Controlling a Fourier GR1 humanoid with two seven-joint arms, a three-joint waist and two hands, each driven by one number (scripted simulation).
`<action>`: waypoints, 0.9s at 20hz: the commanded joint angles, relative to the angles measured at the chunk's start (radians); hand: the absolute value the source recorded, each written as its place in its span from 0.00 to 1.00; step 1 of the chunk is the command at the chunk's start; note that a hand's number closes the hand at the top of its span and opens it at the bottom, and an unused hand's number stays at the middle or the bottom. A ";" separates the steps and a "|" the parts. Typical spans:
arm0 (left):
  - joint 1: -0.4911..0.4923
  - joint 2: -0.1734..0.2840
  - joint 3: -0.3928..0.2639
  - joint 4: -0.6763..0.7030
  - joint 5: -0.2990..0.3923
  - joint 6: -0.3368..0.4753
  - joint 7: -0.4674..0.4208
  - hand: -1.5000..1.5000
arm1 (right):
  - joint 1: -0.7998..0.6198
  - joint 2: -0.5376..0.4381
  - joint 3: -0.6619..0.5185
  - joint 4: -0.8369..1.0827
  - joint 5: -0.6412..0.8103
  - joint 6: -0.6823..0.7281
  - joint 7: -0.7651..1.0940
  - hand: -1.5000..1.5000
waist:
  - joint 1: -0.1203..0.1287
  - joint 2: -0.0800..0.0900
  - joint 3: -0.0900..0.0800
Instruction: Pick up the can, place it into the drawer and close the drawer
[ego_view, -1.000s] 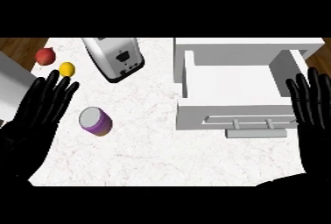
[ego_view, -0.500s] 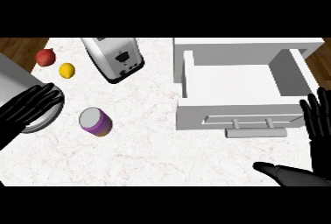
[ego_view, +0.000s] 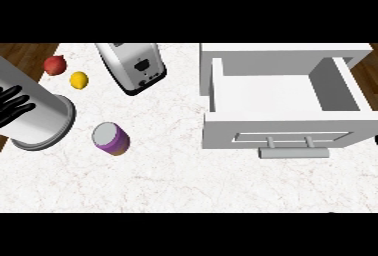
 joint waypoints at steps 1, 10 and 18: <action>-0.052 0.089 0.032 0.114 0.120 -0.041 0.060 0.00 | 0.047 -0.031 -0.088 -0.051 -0.099 0.049 0.029 0.00 | -0.002 0.000 0.000; -0.120 0.106 -0.075 0.242 0.351 0.028 0.243 0.00 | 0.104 -0.045 -0.190 0.043 -0.171 0.176 -0.089 0.00 | -0.006 0.000 0.001; -0.145 0.010 -0.123 0.188 0.329 0.110 0.325 0.00 | 0.081 -0.038 -0.239 0.026 -0.213 0.204 -0.039 0.00 | 0.002 0.000 0.000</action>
